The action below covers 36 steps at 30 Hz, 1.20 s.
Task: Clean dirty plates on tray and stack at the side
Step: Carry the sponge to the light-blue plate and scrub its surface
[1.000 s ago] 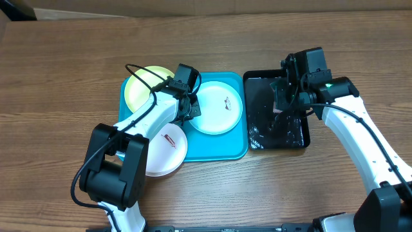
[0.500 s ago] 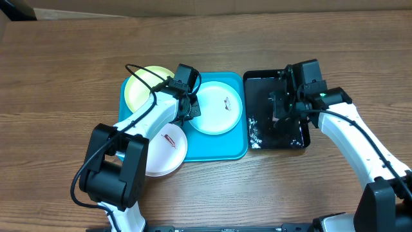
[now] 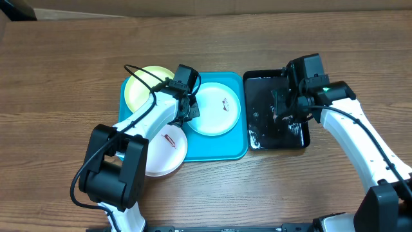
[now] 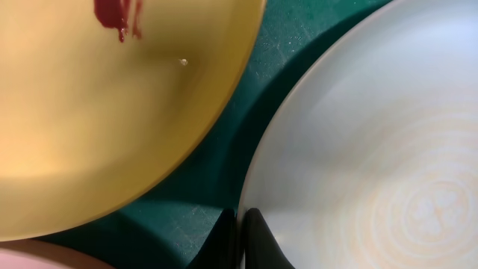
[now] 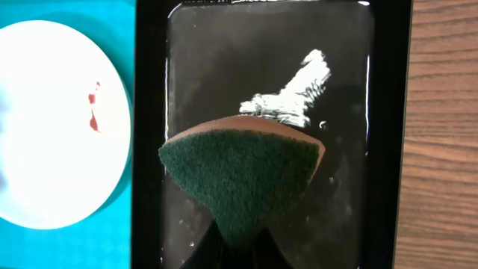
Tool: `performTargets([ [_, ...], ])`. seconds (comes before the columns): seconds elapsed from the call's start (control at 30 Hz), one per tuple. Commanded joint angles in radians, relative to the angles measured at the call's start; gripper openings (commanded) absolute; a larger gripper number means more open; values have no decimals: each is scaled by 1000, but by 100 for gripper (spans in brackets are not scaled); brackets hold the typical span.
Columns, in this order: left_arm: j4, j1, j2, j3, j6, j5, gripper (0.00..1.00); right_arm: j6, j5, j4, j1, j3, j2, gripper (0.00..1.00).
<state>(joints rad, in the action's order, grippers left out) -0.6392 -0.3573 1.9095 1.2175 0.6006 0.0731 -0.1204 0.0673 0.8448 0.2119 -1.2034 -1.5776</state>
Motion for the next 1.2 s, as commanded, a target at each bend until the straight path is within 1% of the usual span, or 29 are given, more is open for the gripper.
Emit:
performTargets([
  [0.0,-15,12,-8,-8,11,47,4,-38,13,19,4,-49,11,4],
  [0.13,-18,12,-8,-8,17,51,4,-40,-3,39,4,-26,10,4],
  [0.23,-20,12,-8,-8,30,60,4,-40,-45,-18,4,34,10,4],
  [0.3,-20,12,-8,-8,33,61,4,-40,-39,-79,4,89,10,4],
  [0.4,-21,12,-8,-8,36,61,4,-36,-34,-115,4,115,10,4],
  [0.5,-23,12,-8,-8,43,62,4,-35,37,-96,4,73,10,4],
  [0.7,-21,12,-8,-8,43,61,4,-36,192,14,9,-107,10,4],
  [0.8,-19,12,-8,-8,43,60,4,-36,243,15,37,-152,10,4],
  [0.9,-17,12,-8,-8,43,56,4,-36,268,-28,84,-157,10,4],
  [0.97,-15,12,-8,-8,43,54,4,-36,258,-65,127,-156,6,4],
  [1.03,-15,12,-8,-8,43,53,4,-36,206,-117,180,-156,-5,4],
  [1.17,-16,12,-8,-8,42,53,4,-36,-24,-212,294,-156,-48,4],
])
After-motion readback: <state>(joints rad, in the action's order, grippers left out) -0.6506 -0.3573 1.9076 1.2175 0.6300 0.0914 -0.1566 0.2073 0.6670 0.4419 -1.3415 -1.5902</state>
